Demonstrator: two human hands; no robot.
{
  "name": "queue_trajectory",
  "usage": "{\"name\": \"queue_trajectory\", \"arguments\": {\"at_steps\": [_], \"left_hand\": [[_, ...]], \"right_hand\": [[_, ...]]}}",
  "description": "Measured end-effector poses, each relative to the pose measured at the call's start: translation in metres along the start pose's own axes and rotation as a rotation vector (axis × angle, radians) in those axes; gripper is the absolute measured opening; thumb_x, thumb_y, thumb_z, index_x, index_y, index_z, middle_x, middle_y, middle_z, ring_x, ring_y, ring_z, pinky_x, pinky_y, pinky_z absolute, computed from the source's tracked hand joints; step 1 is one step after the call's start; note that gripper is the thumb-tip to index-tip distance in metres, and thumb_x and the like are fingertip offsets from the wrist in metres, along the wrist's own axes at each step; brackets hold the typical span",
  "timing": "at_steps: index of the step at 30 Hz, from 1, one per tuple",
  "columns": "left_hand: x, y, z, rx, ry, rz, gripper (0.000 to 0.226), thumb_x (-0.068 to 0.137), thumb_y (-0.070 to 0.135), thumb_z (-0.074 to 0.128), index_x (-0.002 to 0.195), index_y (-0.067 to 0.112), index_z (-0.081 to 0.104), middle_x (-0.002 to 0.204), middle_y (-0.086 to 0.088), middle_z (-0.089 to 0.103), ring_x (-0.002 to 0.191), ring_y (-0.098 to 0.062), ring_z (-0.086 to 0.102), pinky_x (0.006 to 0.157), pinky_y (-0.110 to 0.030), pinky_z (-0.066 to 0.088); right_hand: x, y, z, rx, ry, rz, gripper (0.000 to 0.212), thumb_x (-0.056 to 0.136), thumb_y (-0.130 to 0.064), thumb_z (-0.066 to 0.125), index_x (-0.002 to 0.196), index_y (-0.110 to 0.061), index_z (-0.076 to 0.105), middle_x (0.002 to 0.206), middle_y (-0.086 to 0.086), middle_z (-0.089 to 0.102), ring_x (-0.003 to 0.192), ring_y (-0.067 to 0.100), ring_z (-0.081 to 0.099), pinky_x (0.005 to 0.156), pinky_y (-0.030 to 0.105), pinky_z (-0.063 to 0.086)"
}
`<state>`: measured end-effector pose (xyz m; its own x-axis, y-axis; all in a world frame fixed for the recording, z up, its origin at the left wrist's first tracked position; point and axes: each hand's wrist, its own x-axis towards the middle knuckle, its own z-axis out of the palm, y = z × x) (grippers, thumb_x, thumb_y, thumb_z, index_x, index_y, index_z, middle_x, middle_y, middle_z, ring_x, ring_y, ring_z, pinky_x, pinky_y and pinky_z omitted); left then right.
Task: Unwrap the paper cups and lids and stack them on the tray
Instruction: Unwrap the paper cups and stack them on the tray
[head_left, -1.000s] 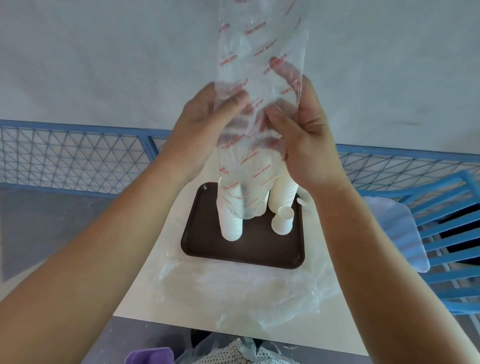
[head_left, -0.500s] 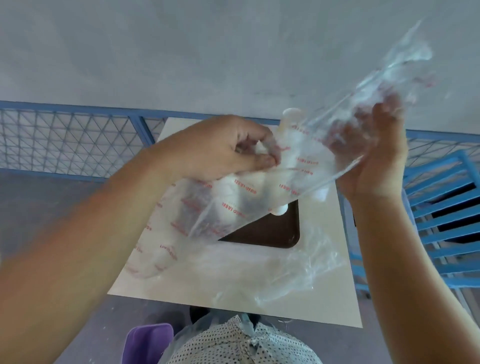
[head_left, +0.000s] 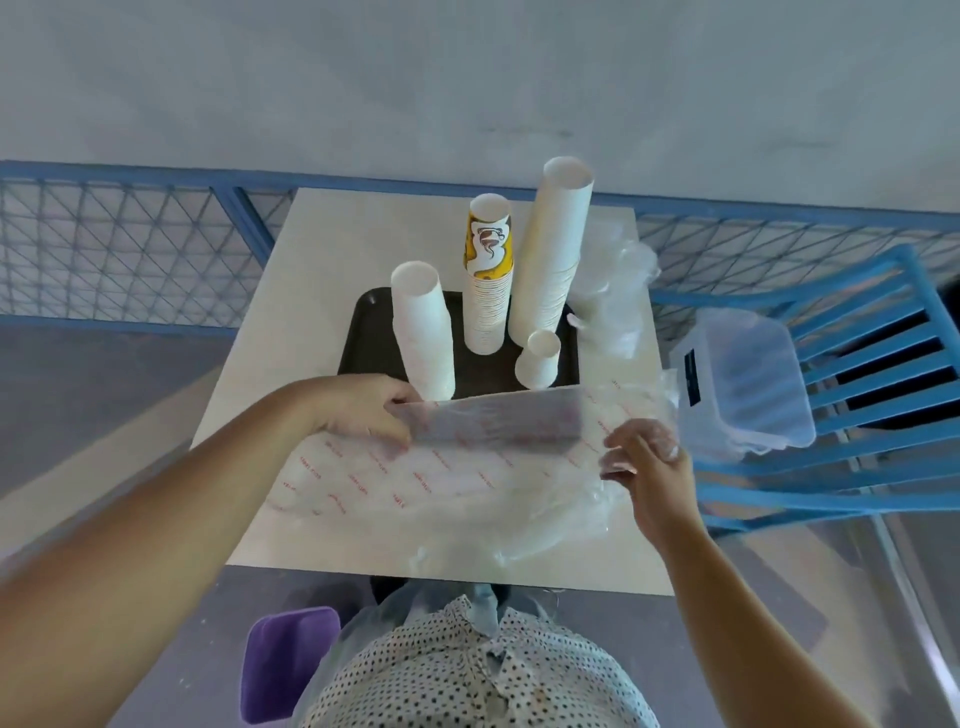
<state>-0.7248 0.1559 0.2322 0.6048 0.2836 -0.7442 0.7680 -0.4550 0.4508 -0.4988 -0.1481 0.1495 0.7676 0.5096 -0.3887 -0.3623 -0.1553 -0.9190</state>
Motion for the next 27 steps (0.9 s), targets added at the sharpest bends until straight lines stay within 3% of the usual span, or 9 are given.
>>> {"name": "queue_trajectory", "arguments": {"at_steps": [3, 7, 9, 11, 14, 16, 20, 24, 27], "left_hand": [[0.021, -0.018, 0.017, 0.023, 0.060, -0.072, 0.030, 0.081, 0.026, 0.070, 0.108, 0.039, 0.065, 0.090, 0.010, 0.078, 0.084, -0.012, 0.076, 0.087, -0.037, 0.059], [0.042, -0.040, 0.037, 0.164, 0.214, -0.081, 0.018, 0.087, 0.026, 0.064, 0.104, 0.032, 0.064, 0.090, 0.008, 0.069, 0.077, -0.013, 0.068, 0.063, -0.028, 0.048], [0.051, -0.051, 0.044, 0.244, 0.215, -0.098, 0.023, 0.088, 0.029, 0.064, 0.111, 0.030, 0.060, 0.091, 0.008, 0.063, 0.080, -0.014, 0.064, 0.063, -0.030, 0.046], [0.060, -0.060, 0.052, 0.319, 0.195, -0.117, 0.032, 0.087, 0.029, 0.064, 0.118, 0.031, 0.055, 0.090, 0.008, 0.060, 0.080, -0.016, 0.064, 0.064, -0.031, 0.046], [0.069, -0.065, 0.063, 0.403, 0.190, -0.116, 0.038, 0.088, 0.027, 0.062, 0.125, 0.031, 0.051, 0.091, 0.009, 0.056, 0.079, -0.016, 0.061, 0.064, -0.031, 0.045], [0.072, -0.065, 0.072, 0.487, 0.222, -0.107, 0.042, 0.089, 0.025, 0.059, 0.129, 0.032, 0.048, 0.097, 0.009, 0.059, 0.086, -0.019, 0.061, 0.069, -0.033, 0.043], [0.082, -0.070, 0.099, 0.576, 0.400, -0.021, 0.035, 0.097, 0.023, 0.052, 0.131, 0.029, 0.054, 0.121, 0.003, 0.063, 0.110, -0.027, 0.060, 0.090, -0.040, 0.044], [0.089, -0.078, 0.114, 0.337, 0.580, 0.120, 0.025, 0.093, 0.001, 0.052, 0.093, 0.019, 0.070, 0.094, 0.002, 0.068, 0.090, -0.031, 0.063, 0.080, -0.039, 0.043], [0.093, -0.079, 0.109, 0.343, 0.615, 0.161, 0.026, 0.091, -0.001, 0.055, 0.083, 0.018, 0.070, 0.083, 0.002, 0.064, 0.079, -0.030, 0.060, 0.073, -0.035, 0.039]], "right_hand": [[-0.004, 0.031, 0.002, -0.157, 0.040, 0.177, 0.008, 0.097, -0.011, 0.067, 0.094, -0.004, 0.070, 0.088, 0.018, 0.067, 0.070, 0.025, 0.065, 0.066, 0.039, 0.058], [-0.007, 0.062, 0.005, -0.456, 0.018, 0.277, 0.040, 0.092, -0.036, 0.078, 0.115, -0.007, 0.064, 0.095, 0.015, 0.068, 0.069, 0.021, 0.067, 0.064, 0.037, 0.059], [-0.013, 0.072, 0.007, -0.696, 0.088, 0.154, 0.068, 0.085, -0.042, 0.083, 0.136, -0.014, 0.049, 0.111, 0.006, 0.058, 0.087, 0.021, 0.060, 0.076, 0.035, 0.053], [-0.020, 0.081, 0.008, -0.936, 0.197, -0.124, 0.078, 0.082, -0.037, 0.085, 0.143, -0.016, 0.041, 0.122, 0.006, 0.043, 0.103, 0.023, 0.045, 0.090, 0.037, 0.045], [-0.025, 0.088, 0.012, -1.195, 0.197, -0.604, 0.059, 0.083, -0.029, 0.082, 0.133, -0.011, 0.056, 0.121, 0.013, 0.046, 0.107, 0.029, 0.044, 0.090, 0.046, 0.049], [-0.025, 0.092, 0.020, -1.254, 0.058, -0.763, 0.047, 0.087, -0.027, 0.078, 0.128, -0.013, 0.062, 0.122, 0.013, 0.050, 0.110, 0.030, 0.049, 0.090, 0.047, 0.053], [-0.015, 0.101, 0.040, -1.446, -0.161, -0.688, 0.046, 0.092, -0.032, 0.071, 0.136, -0.028, 0.058, 0.144, 0.010, 0.047, 0.129, 0.036, 0.047, 0.104, 0.054, 0.047], [-0.004, 0.096, 0.052, -1.501, -0.147, -0.618, 0.054, 0.090, -0.025, 0.071, 0.140, -0.035, 0.056, 0.158, 0.010, 0.038, 0.141, 0.041, 0.038, 0.110, 0.059, 0.039], [-0.003, 0.091, 0.055, -1.484, -0.198, -0.719, 0.045, 0.088, -0.023, 0.071, 0.132, -0.031, 0.063, 0.157, 0.010, 0.042, 0.138, 0.039, 0.042, 0.110, 0.058, 0.040]]}}
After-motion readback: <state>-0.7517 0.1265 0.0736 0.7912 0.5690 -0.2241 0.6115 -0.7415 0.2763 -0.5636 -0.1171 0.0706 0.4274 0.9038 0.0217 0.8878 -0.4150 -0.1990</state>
